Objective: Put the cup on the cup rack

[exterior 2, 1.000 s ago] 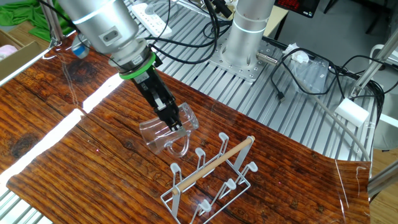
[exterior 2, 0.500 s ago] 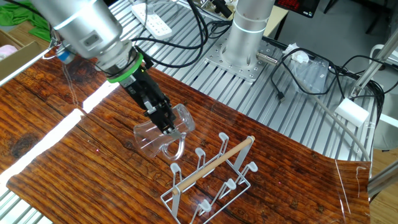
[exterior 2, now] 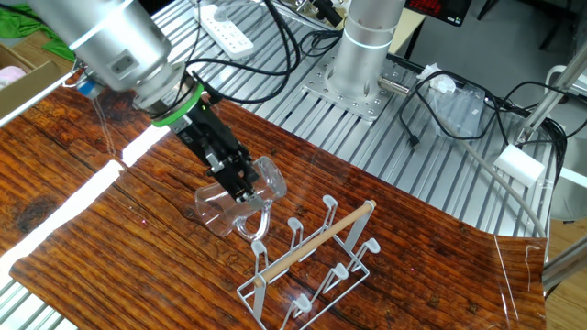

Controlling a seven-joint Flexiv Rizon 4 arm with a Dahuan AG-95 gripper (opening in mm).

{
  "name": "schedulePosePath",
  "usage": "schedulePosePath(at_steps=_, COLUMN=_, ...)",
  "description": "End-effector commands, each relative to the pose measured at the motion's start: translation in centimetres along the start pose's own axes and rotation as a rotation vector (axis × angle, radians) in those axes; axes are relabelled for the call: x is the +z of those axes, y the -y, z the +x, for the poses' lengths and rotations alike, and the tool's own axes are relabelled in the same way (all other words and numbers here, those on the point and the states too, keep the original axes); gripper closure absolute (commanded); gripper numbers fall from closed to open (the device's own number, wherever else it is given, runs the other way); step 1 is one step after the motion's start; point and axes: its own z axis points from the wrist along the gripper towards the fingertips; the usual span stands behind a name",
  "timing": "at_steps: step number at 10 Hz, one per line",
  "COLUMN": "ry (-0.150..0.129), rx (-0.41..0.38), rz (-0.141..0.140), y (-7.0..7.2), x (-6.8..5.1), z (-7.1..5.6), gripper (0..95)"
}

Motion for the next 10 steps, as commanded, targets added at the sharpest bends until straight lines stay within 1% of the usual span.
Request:
schedulePosePath(at_steps=1, ry=-0.037, rx=0.040, rz=-0.022, y=-0.30, x=0.05, z=-0.02, gripper=95.0)
schedulePosePath(at_steps=3, ry=-0.072, rx=0.067, rz=-0.047, y=-0.49, x=-0.03, z=-0.08, gripper=95.0)
schedulePosePath(at_steps=4, ry=-0.078, rx=0.076, rz=-0.051, y=-0.62, x=-0.11, z=-0.12, gripper=95.0)
schedulePosePath(at_steps=8, ry=-0.071, rx=0.075, rz=-0.046, y=-0.62, x=-0.11, z=-0.12, gripper=95.0)
schedulePosePath(at_steps=10, ry=-0.077, rx=0.101, rz=-0.051, y=-0.62, x=-0.11, z=-0.12, gripper=95.0)
